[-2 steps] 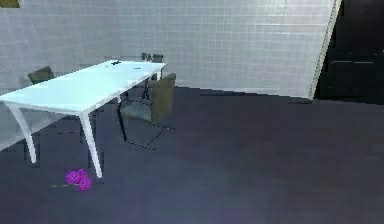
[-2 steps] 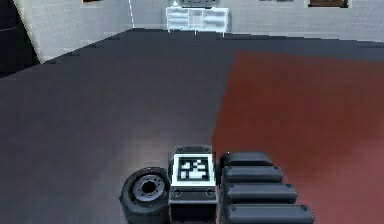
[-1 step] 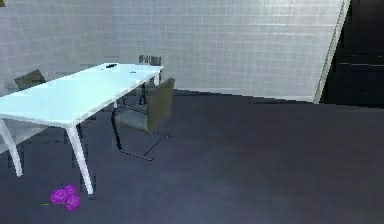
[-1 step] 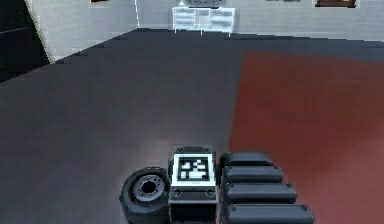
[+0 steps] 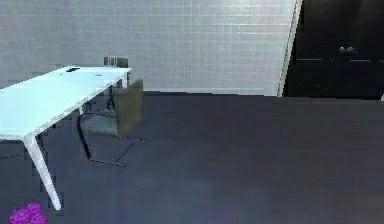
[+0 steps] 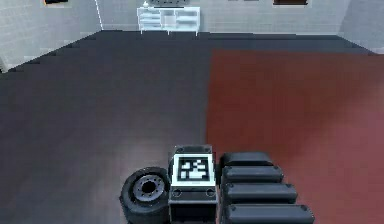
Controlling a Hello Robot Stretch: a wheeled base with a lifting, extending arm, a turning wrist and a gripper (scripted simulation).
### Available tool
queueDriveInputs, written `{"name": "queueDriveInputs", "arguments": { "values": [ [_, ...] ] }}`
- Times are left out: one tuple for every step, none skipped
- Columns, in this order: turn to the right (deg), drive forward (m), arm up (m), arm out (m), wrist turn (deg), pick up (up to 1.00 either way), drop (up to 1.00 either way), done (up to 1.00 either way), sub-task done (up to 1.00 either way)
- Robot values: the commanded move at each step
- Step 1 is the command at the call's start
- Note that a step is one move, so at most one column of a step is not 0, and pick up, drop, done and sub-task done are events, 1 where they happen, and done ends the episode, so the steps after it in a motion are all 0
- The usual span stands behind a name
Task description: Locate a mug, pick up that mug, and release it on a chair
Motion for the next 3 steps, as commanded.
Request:
{"name": "queueDriveInputs", "arguments": {
  "values": [
    [0.0, 1.00, 0.00, 0.00, 0.0, 0.00, 0.00, 0.00, 0.00],
    [0.0, 1.00, 0.00, 0.00, 0.0, 0.00, 0.00, 0.00, 0.00],
    [9.0, 0.00, 0.00, 0.00, 0.0, 0.00, 0.00, 0.00, 0.00]
  ]
}}
